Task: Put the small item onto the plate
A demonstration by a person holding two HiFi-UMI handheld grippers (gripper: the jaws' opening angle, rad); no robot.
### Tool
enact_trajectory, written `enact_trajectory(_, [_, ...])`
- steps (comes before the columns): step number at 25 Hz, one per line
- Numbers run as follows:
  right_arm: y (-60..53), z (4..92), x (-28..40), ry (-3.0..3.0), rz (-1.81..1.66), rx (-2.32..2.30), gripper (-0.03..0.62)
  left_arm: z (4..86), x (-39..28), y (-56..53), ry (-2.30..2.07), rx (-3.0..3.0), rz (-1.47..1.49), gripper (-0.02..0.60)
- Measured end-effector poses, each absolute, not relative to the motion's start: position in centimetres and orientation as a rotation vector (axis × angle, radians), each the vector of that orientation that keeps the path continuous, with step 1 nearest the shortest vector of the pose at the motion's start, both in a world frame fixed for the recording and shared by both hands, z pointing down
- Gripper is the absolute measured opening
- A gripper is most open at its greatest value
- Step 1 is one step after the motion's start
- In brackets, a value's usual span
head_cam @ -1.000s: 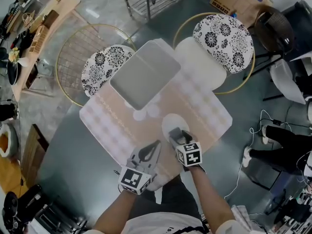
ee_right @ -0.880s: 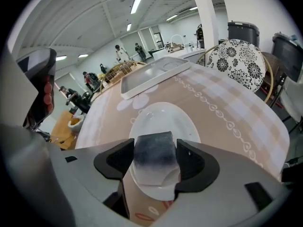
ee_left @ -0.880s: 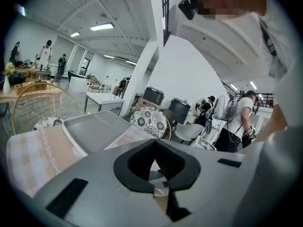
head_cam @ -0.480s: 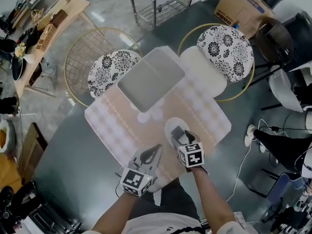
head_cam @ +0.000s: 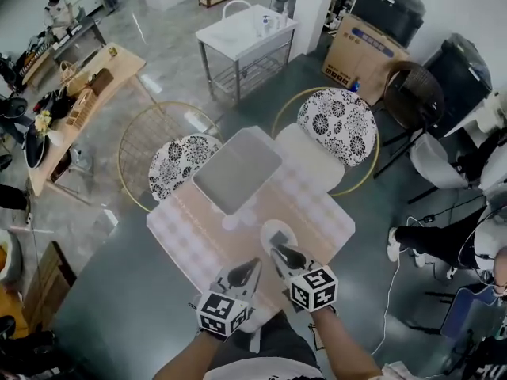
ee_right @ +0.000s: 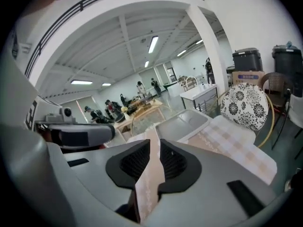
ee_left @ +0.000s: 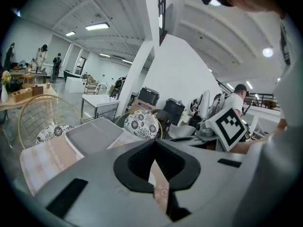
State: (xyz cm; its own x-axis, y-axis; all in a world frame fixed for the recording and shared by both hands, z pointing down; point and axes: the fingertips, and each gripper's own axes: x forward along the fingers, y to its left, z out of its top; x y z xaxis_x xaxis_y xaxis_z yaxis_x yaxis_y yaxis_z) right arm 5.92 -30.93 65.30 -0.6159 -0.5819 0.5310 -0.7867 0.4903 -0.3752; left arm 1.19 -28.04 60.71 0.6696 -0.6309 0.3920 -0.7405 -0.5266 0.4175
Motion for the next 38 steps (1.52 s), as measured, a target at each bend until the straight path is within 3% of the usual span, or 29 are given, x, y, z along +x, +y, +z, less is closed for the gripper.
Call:
enact_trajectory(6, [-29.2,57.2,4.8,-2.562,0.828,1.212,0.034,55.8,0.6,-25.7,-1.035,2.368,0.223,0.005])
enact_trajectory(16, [-25.0,49.0,2.3,-2.704,0.673,1.257,0.015,49.2,-0.5,-21.8,-1.021,2.466,0.136,0.005])
enact_trajectory(38, [-18.9,43.1,1.8,-2.799,0.522,1.33,0.012,44.0,-1.4,-16.7,-1.084,2.574,0.038,0.005])
